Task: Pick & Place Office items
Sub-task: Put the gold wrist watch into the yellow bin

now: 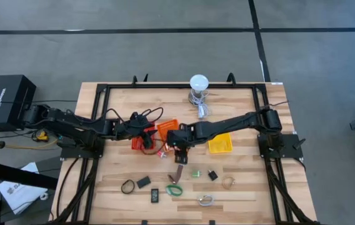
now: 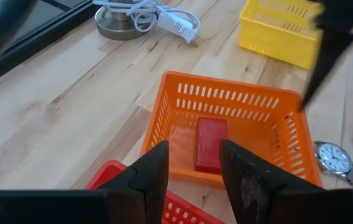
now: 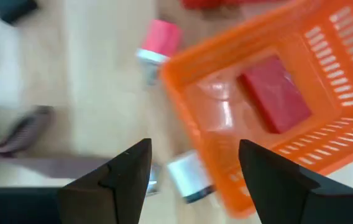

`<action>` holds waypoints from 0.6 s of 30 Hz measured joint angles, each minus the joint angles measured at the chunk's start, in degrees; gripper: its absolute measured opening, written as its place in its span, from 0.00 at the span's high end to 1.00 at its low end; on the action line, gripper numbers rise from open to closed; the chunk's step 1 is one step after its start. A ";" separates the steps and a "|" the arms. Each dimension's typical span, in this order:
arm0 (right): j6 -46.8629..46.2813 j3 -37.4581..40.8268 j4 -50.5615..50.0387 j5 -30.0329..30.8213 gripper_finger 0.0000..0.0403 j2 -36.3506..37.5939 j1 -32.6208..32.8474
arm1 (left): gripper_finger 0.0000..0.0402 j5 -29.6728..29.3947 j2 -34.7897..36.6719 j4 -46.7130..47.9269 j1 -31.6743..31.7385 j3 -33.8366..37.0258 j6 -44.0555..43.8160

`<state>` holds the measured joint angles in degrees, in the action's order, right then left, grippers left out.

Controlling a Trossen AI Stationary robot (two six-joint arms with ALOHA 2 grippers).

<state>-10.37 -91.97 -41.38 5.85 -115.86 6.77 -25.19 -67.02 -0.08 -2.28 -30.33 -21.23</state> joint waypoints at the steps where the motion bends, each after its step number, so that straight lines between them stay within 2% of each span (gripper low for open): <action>1: -0.05 -0.97 -1.30 0.04 0.42 0.01 0.86 | 0.66 0.00 0.00 0.00 0.00 0.00 0.00; 12: -3.92 -5.07 -19.34 0.62 0.42 1.18 10.73 | 0.66 0.00 0.00 0.02 0.00 0.00 0.00; 18: -15.93 -2.01 -32.37 8.85 0.42 4.18 14.16 | 0.66 0.02 0.00 0.02 0.00 0.00 -0.09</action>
<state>-26.30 -93.98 -73.75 14.70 -111.68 20.93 -25.17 -67.02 -0.05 -2.28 -30.33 -21.33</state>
